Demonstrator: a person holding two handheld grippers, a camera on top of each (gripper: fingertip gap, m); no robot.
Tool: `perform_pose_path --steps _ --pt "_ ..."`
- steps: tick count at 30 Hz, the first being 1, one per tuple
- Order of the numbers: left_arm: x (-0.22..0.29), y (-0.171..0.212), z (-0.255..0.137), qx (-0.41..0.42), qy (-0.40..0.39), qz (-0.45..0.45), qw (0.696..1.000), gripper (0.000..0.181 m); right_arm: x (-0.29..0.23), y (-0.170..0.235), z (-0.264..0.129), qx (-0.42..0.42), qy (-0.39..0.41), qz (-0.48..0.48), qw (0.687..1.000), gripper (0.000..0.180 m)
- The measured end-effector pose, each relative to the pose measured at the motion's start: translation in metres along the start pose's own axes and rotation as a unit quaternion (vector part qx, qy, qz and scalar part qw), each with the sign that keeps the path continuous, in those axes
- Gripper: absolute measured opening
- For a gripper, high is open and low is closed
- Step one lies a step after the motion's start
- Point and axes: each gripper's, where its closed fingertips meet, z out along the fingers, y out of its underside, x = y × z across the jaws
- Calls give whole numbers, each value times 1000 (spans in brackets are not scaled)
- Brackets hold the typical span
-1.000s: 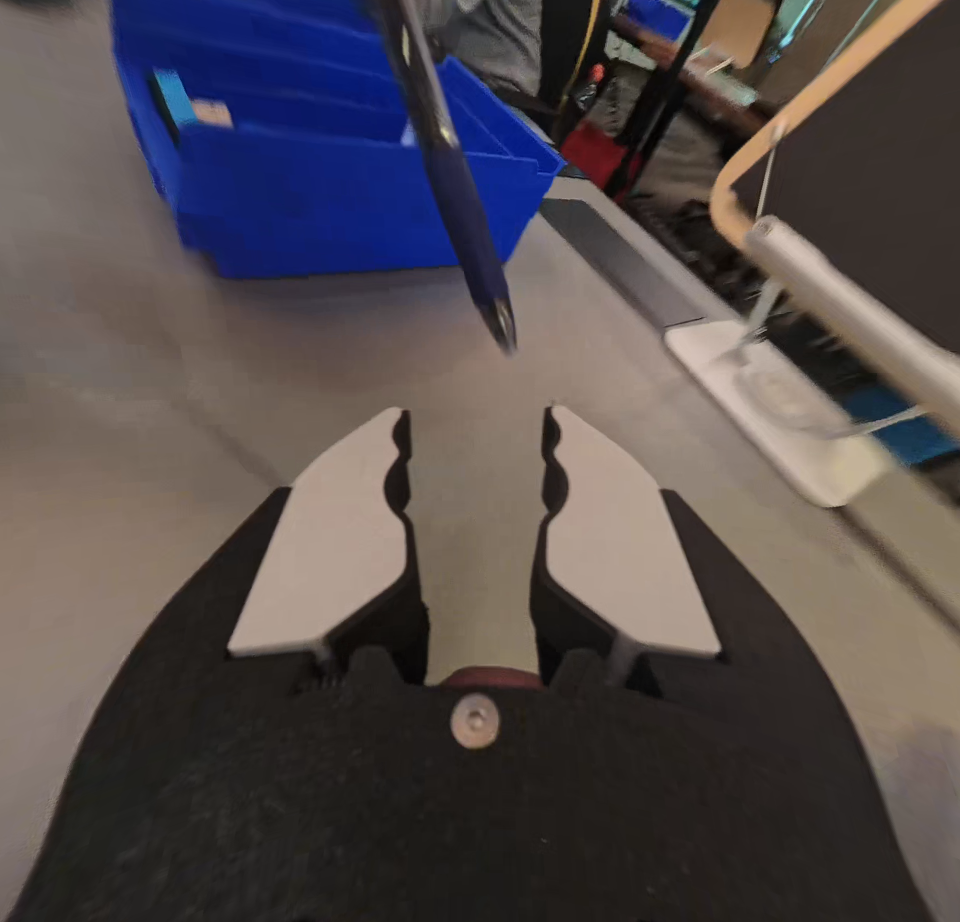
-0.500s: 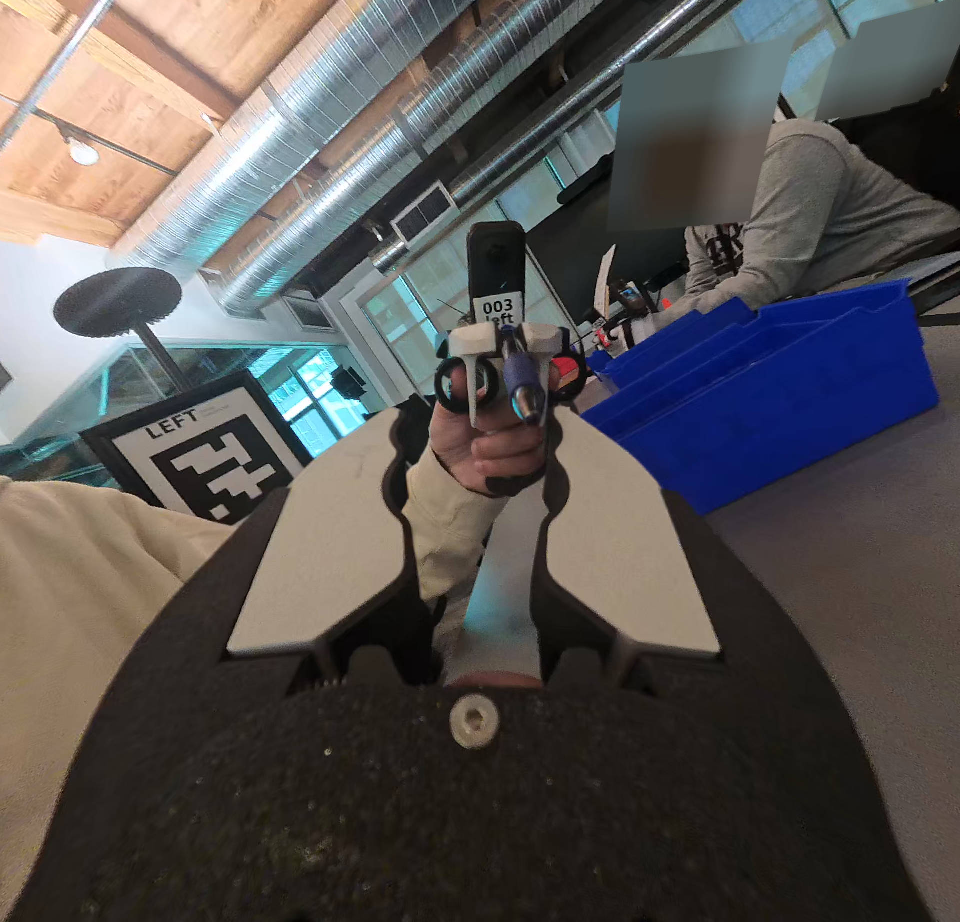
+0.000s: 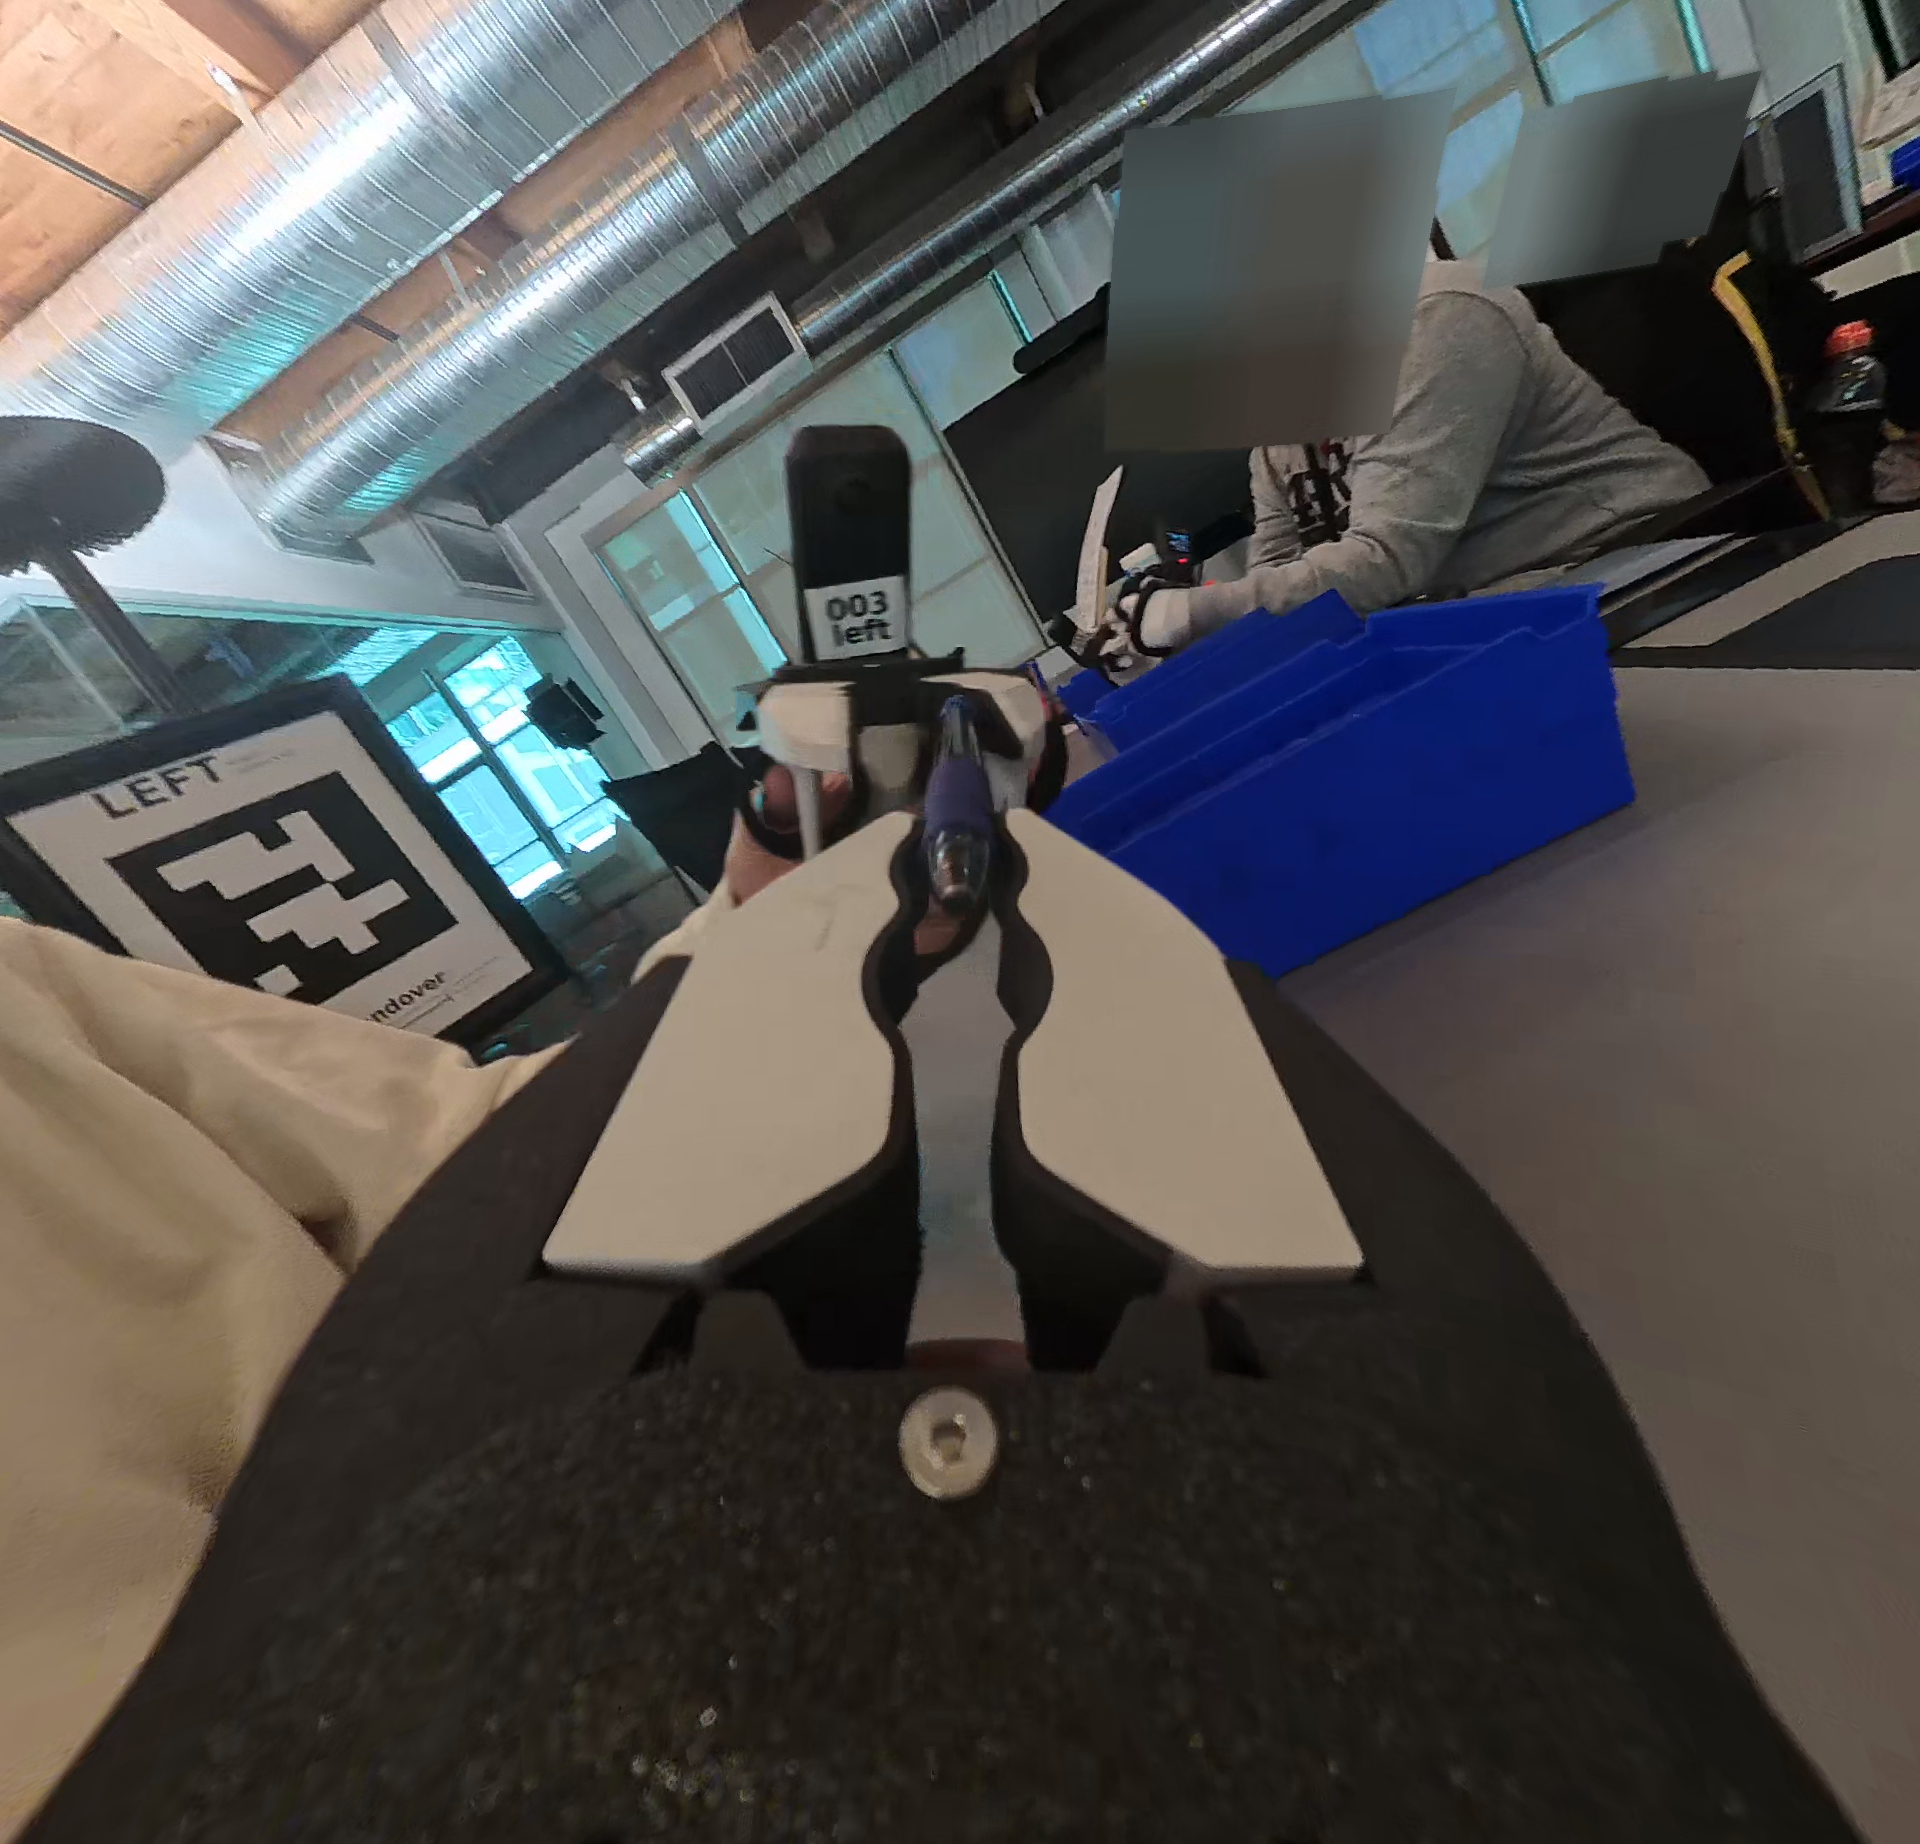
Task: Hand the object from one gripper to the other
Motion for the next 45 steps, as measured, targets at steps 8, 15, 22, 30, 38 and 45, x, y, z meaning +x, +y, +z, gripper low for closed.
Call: perform_pose_path --steps 8,15,22,30,38,45 --pt "-57 75 -56 38 -376 83 922 51 68 -16 -51 -82 311 -192 927 11" --pt "-57 98 -54 6 -362 42 931 53 80 -42 -79 -92 416 -264 865 10" --pt "-57 105 -46 -7 -344 27 938 51 69 -120 -156 -49 527 -319 786 11" --pt "-59 108 -41 -12 -331 14 943 49 109 -151 -348 -140 689 -223 675 10" --pt "-57 112 -34 -26 -323 22 946 49 163 -83 -370 -257 705 -97 653 11" --pt "-56 116 -35 -28 -315 12 949 49 166 -74 -375 -271 720 -76 635 26"
